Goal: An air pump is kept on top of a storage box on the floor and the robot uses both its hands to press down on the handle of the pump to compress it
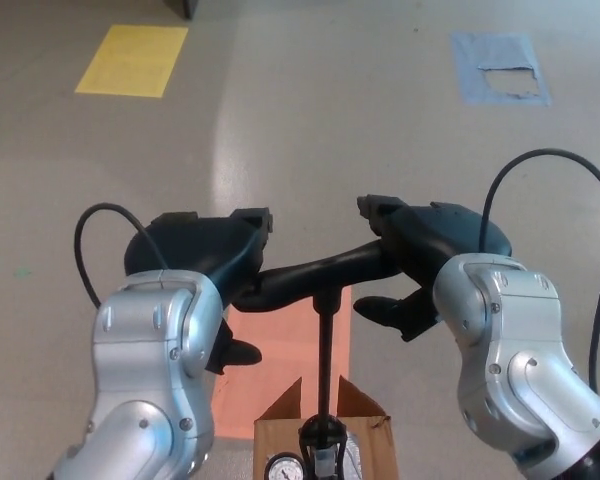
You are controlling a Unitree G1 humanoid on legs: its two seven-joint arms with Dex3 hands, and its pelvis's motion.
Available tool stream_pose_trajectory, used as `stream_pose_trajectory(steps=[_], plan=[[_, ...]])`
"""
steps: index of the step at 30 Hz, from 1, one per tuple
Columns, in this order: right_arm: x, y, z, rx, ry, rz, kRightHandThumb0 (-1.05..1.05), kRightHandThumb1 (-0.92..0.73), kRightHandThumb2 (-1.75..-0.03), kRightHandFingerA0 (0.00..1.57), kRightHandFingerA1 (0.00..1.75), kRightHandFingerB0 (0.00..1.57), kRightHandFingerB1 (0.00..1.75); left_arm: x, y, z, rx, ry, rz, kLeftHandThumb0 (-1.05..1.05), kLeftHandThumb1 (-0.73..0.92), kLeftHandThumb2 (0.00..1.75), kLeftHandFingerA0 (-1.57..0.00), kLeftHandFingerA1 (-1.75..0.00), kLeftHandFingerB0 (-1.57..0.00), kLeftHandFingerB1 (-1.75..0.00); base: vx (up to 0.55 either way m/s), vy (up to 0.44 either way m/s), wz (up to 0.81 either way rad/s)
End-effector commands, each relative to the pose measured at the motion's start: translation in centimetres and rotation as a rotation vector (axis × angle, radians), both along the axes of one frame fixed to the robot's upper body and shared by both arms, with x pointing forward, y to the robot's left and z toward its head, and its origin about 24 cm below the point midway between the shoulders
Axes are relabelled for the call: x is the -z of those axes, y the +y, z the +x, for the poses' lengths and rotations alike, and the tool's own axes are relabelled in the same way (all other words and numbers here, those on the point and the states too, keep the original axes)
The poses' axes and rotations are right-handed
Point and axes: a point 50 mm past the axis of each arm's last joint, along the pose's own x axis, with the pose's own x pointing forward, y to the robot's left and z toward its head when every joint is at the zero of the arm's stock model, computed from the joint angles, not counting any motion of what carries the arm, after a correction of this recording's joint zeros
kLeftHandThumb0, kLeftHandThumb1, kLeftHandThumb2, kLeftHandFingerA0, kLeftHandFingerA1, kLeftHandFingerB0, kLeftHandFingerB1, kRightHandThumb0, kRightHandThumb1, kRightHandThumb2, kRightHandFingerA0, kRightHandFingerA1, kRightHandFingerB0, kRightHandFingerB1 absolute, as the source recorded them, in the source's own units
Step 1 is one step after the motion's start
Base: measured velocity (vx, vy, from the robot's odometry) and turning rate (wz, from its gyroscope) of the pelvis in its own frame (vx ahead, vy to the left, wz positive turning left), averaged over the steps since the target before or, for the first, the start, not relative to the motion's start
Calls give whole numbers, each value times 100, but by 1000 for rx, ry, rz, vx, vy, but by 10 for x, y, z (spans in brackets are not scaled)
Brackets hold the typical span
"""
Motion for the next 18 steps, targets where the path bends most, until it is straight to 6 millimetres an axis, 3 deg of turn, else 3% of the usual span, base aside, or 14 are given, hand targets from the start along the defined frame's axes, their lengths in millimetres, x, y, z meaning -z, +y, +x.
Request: stream_pose_trajectory(steps=[1, 18], plan=[[-4, -4, 5, -19, -22, -34, -81, -63, -98, 0, 21, 0, 15, -3, -3, 4, 52, 23, 36, -58, 37, 75, -1, -38, -1, -20, 0, 0, 0], [5, -4, 11, 0, 45, -31, -76, -56, -91, 0, 20, 0, 15, 4, -2, 20, 37, 120, 96, -50, 35, 71, -3, -43, 0, -21, 0, 0, 0]])
